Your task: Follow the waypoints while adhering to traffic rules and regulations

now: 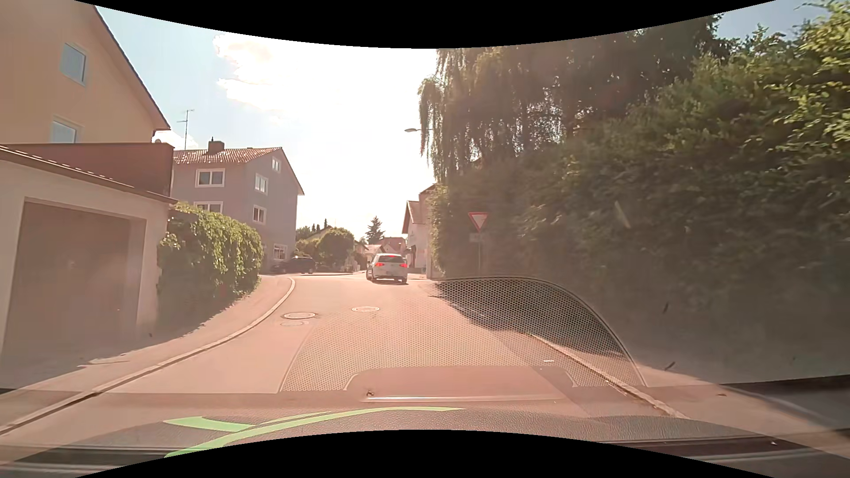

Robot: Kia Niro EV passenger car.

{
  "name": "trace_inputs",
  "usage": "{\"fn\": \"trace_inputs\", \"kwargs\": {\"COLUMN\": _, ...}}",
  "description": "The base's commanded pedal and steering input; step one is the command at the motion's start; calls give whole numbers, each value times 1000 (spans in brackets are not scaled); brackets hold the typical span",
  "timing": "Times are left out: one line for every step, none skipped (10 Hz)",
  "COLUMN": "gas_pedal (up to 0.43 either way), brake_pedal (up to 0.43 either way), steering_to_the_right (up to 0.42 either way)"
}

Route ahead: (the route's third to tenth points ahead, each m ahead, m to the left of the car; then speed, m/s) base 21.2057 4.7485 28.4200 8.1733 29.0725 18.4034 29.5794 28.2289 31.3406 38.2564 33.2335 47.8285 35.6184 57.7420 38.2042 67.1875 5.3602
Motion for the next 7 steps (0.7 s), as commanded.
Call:
{"fn": "trace_inputs", "kwargs": {"gas_pedal": 0, "brake_pedal": 0, "steering_to_the_right": -6}}
{"fn": "trace_inputs", "kwargs": {"gas_pedal": 0, "brake_pedal": 0, "steering_to_the_right": -7}}
{"fn": "trace_inputs", "kwargs": {"gas_pedal": 0, "brake_pedal": 0, "steering_to_the_right": -12}}
{"fn": "trace_inputs", "kwargs": {"gas_pedal": 0, "brake_pedal": 0, "steering_to_the_right": -20}}
{"fn": "trace_inputs", "kwargs": {"gas_pedal": 0, "brake_pedal": 0, "steering_to_the_right": -23}}
{"fn": "trace_inputs", "kwargs": {"gas_pedal": 0, "brake_pedal": 6, "steering_to_the_right": -21}}
{"fn": "trace_inputs", "kwargs": {"gas_pedal": 0, "brake_pedal": 18, "steering_to_the_right": -21}}
